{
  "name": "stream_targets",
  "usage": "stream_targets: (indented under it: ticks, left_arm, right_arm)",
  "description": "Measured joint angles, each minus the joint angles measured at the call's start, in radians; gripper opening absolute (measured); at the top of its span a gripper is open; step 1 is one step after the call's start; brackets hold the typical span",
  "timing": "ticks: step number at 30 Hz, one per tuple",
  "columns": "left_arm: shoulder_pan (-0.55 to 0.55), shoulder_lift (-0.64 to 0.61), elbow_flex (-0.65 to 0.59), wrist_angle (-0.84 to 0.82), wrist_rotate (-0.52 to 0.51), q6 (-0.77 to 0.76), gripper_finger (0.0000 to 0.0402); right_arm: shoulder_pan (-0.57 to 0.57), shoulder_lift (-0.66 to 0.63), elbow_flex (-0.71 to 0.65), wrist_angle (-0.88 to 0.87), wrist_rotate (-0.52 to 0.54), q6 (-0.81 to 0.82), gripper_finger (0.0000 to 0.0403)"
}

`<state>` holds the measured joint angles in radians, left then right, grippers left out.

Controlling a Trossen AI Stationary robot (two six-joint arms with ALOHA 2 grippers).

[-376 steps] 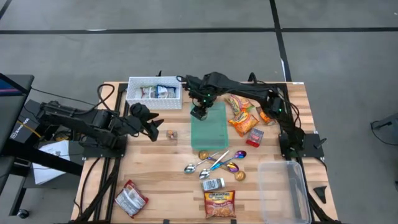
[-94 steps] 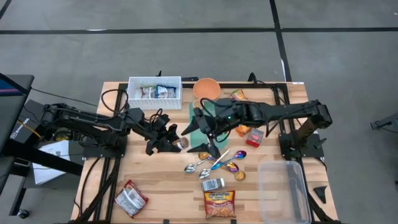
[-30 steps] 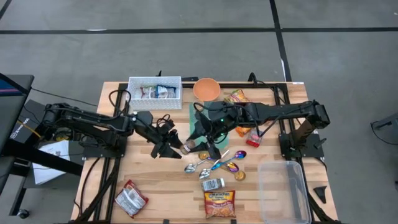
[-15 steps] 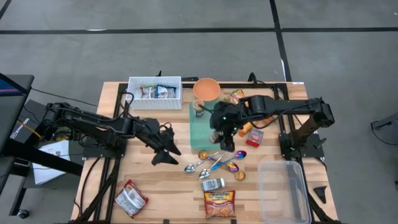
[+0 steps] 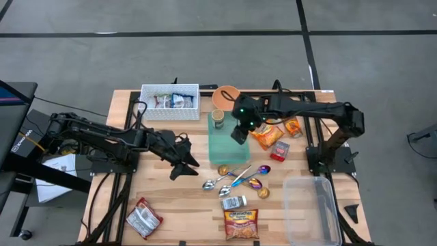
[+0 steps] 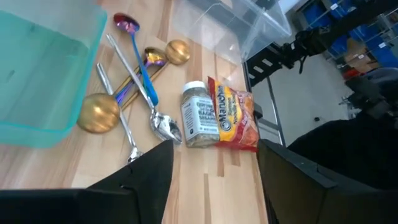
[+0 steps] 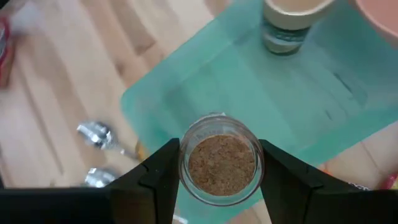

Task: Pick & Place Food Item
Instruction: Put the brown seasoning into the blue bin

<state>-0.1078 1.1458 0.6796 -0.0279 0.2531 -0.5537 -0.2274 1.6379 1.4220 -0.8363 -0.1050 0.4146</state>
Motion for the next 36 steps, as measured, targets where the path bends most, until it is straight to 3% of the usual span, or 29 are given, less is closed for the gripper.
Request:
stream_targets:
  ticks: [8, 21, 36]
  left_arm:
    - [0.0, 0.0, 0.001, -0.022, -0.001, 0.0, 0.0206]
    - [0.0, 0.0, 0.001, -0.066, -0.022, -0.008, 0.0186]
    - [-0.003, 0.0, 0.001, -0.061, -0.021, -0.064, 0.0182]
  right_arm:
    - [-0.06, 0.076, -0.041, 0.092, 0.029, 0.031, 0.0173]
    - [-0.021, 0.24, -0.012, 0.108, 0.156, 0.014, 0.0173]
    - [-0.079, 0.299, -0.009, 0.154, 0.212, -0.072, 0.0173]
